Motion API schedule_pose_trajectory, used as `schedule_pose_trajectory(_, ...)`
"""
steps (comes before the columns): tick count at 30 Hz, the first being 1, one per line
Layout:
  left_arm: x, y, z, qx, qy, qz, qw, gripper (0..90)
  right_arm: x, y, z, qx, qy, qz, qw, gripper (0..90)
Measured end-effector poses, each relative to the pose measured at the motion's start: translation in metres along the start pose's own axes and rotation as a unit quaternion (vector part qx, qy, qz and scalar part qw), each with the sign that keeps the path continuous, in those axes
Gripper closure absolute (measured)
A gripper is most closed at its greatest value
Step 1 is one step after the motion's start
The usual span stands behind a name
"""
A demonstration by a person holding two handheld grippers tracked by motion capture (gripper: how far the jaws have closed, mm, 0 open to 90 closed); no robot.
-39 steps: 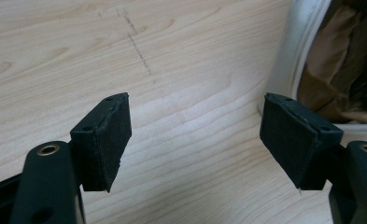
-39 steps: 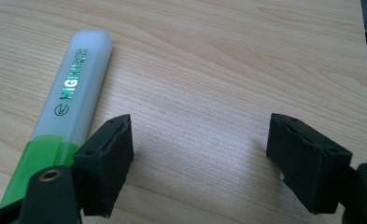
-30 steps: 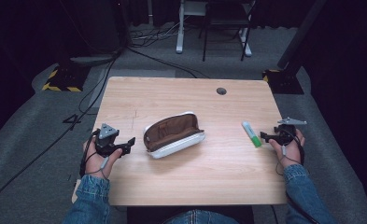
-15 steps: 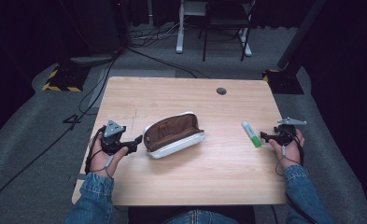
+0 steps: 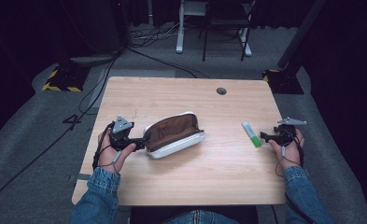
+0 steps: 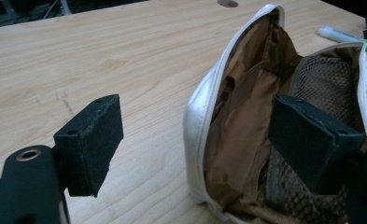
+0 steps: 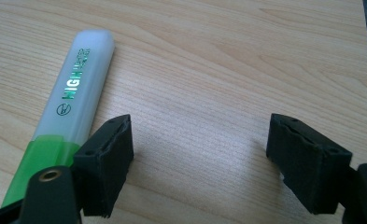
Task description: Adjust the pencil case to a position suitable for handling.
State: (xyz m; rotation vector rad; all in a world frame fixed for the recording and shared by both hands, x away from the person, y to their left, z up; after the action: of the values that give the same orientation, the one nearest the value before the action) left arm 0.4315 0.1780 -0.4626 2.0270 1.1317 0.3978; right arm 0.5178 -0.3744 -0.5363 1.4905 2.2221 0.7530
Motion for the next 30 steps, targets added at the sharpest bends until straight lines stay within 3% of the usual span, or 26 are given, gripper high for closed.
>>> schedule_pose_trajectory(10, -0.005, 0.006, 0.018, 0.004, -0.018, 0.008, 0.9998, 18.1, 0.0, 0.0, 0.0, 0.0, 0.001, 0.001, 1.0, 23.1)
schedule_pose_trajectory(17, -0.007, 0.008, 0.031, 0.006, -0.036, -0.002, 0.9993, 17.9, 0.0, 0.0, 0.0, 0.0, 0.002, 0.001, 1.0, 23.4)
schedule_pose_trajectory(30, -0.006, 0.007, 0.056, 0.022, -0.034, 0.004, 0.9992, 22.8, 0.0, 0.0, 0.0, 0.0, 0.003, -0.001, 1.0, 24.0)
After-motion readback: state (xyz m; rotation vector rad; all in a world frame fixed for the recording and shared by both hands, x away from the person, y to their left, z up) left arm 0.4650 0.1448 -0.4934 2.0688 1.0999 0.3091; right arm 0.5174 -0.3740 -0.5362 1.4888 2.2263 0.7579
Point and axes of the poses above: each handheld gripper's, and its own axes: z roughly forward along the jaws, y roughly out of its top, x roughly to its left, the point moved 5 cm from there along z, roughly forward along the jaws, and after that the axes turned 11 degrees about x, right-handed, at the moved point
